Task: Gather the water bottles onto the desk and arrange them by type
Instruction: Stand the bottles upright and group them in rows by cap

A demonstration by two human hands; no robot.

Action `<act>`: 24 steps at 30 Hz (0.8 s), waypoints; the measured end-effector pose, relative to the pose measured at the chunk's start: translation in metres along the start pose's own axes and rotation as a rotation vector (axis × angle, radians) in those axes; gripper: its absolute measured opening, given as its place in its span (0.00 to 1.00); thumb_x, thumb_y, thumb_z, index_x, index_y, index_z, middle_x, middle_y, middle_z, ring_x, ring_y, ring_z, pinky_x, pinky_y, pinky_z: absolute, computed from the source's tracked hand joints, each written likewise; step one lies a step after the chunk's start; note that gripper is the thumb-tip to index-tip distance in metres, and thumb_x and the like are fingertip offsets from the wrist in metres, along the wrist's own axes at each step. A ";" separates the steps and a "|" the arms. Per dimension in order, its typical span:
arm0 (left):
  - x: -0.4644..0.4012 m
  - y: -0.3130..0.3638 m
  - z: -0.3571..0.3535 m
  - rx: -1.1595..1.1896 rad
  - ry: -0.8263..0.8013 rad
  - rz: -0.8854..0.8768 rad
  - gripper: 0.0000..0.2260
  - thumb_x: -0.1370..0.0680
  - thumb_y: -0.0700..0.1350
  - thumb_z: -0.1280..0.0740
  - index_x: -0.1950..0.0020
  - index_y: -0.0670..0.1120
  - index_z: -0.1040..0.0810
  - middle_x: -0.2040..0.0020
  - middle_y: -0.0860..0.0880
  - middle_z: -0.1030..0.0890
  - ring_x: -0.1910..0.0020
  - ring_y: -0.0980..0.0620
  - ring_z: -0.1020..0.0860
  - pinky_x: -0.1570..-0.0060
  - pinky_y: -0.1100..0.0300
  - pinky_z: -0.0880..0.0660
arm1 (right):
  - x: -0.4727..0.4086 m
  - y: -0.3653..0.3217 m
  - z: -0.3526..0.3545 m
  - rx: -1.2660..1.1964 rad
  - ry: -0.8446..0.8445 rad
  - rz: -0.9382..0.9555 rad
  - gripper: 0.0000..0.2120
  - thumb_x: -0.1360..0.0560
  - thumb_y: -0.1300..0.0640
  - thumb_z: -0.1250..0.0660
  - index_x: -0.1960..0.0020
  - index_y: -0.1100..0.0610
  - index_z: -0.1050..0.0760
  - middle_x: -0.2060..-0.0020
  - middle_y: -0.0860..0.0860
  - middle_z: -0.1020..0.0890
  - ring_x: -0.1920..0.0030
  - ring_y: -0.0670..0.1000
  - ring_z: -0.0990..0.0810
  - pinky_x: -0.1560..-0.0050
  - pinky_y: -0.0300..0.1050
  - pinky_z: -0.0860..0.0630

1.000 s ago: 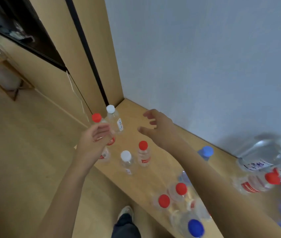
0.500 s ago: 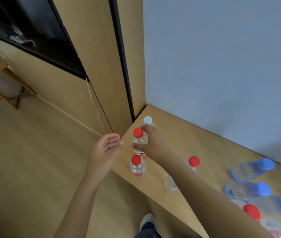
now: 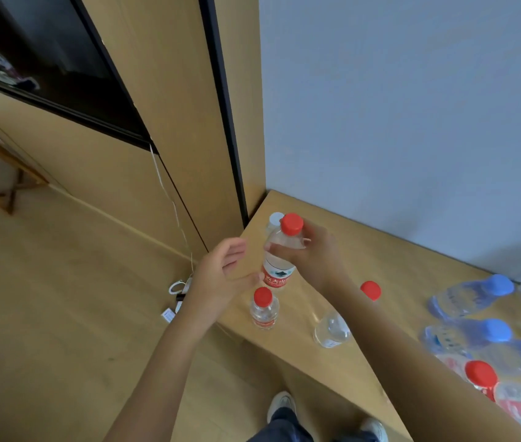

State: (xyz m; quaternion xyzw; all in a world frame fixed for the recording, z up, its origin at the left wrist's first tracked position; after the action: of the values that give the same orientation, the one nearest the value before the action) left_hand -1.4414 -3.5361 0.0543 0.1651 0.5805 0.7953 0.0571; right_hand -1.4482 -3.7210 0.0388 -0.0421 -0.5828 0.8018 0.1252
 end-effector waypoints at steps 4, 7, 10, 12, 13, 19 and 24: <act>-0.017 0.013 -0.028 -0.065 -0.160 -0.048 0.34 0.33 0.40 0.19 0.32 0.55 0.29 0.34 0.59 0.25 0.33 0.61 0.28 0.31 0.64 0.33 | 0.003 -0.046 0.045 -0.032 0.105 0.077 0.10 0.32 0.48 0.22 0.56 0.48 0.21 0.64 0.39 0.18 0.61 0.39 0.19 0.63 0.29 0.26; -0.024 0.037 -0.059 -0.099 -0.276 -0.137 0.36 0.36 0.46 0.17 0.33 0.61 0.30 0.37 0.65 0.23 0.36 0.65 0.26 0.38 0.67 0.30 | 0.006 -0.079 0.083 -0.041 0.206 0.125 0.10 0.31 0.45 0.23 0.57 0.50 0.20 0.68 0.38 0.20 0.66 0.38 0.22 0.64 0.28 0.29; -0.025 0.065 -0.093 0.016 -0.344 -0.175 0.34 0.37 0.45 0.17 0.36 0.58 0.28 0.45 0.61 0.18 0.44 0.61 0.20 0.50 0.66 0.22 | 0.005 -0.103 0.118 -0.082 0.268 0.131 0.15 0.31 0.42 0.25 0.59 0.54 0.19 0.67 0.50 0.18 0.64 0.48 0.19 0.58 0.43 0.22; -0.022 0.080 -0.113 0.082 -0.355 -0.189 0.29 0.36 0.42 0.18 0.41 0.57 0.26 0.49 0.60 0.16 0.50 0.60 0.17 0.55 0.67 0.22 | 0.004 -0.111 0.138 -0.091 0.289 0.102 0.22 0.32 0.38 0.27 0.57 0.59 0.19 0.62 0.58 0.18 0.63 0.52 0.19 0.57 0.46 0.23; -0.020 0.087 -0.121 0.102 -0.356 -0.188 0.27 0.36 0.42 0.18 0.43 0.57 0.25 0.52 0.59 0.16 0.52 0.60 0.17 0.58 0.68 0.22 | 0.004 -0.113 0.147 -0.098 0.300 0.077 0.25 0.32 0.37 0.28 0.55 0.61 0.20 0.60 0.58 0.18 0.65 0.49 0.19 0.59 0.43 0.24; -0.004 0.114 -0.157 0.201 -0.538 -0.133 0.24 0.36 0.42 0.20 0.42 0.49 0.21 0.55 0.51 0.15 0.56 0.53 0.15 0.59 0.64 0.21 | 0.006 -0.106 0.187 -0.365 0.154 -0.091 0.13 0.26 0.46 0.29 0.50 0.56 0.22 0.57 0.53 0.14 0.57 0.51 0.14 0.57 0.47 0.18; 0.005 0.126 -0.171 0.230 -0.616 -0.127 0.31 0.40 0.50 0.20 0.39 0.48 0.22 0.53 0.48 0.16 0.53 0.50 0.16 0.55 0.59 0.20 | 0.010 -0.103 0.206 -0.503 0.103 -0.119 0.14 0.29 0.50 0.26 0.50 0.59 0.23 0.60 0.55 0.14 0.57 0.58 0.14 0.57 0.49 0.18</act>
State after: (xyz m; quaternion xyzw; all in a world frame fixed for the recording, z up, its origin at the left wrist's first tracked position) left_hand -1.4893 -3.7298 0.1272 0.3663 0.6313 0.6321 0.2603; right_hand -1.4861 -3.8787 0.2021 -0.0784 -0.7582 0.6196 0.1871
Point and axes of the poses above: each hand's wrist, its own x-axis away from the middle knuckle, its own z-axis out of the back of the hand, y = z × x, the point moved 3 cm from there along -x, towards the middle knuckle
